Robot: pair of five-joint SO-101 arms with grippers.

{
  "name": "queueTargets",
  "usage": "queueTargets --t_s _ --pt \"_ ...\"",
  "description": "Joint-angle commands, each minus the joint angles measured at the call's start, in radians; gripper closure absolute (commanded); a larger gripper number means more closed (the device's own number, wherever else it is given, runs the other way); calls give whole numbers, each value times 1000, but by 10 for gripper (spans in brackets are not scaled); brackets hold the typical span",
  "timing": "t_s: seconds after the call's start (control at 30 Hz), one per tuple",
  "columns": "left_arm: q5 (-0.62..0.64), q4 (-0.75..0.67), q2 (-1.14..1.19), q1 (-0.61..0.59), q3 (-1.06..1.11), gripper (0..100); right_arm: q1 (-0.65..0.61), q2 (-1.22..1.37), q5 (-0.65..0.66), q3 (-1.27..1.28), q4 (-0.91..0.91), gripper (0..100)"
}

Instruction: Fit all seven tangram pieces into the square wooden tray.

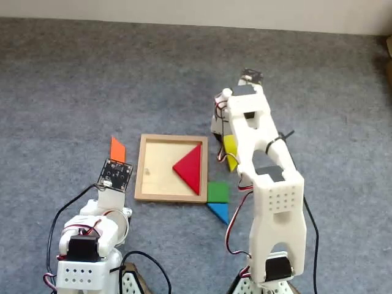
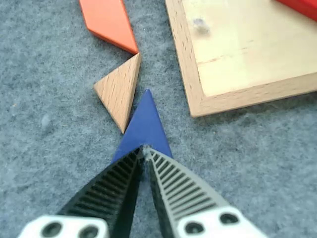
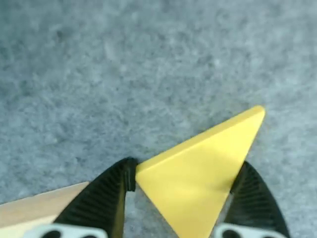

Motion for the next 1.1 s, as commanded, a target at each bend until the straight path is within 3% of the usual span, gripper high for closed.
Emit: queueTargets --t_s 0.0,0.43,0.67,0.87,1.07 --pt "-5 5 -42 12 19 993 24 -7 -2 -31 -21 846" --pt "-5 5 -42 12 19 993 -53 -208 135 -162 289 850" --pt "-5 5 -42 12 19 993 -206 -300 267 -162 380 850" --pt "-5 5 -42 12 19 993 -335 -314 542 -160 375 850" --pt "-5 5 -42 12 19 993 -371 -312 902 -159 357 850"
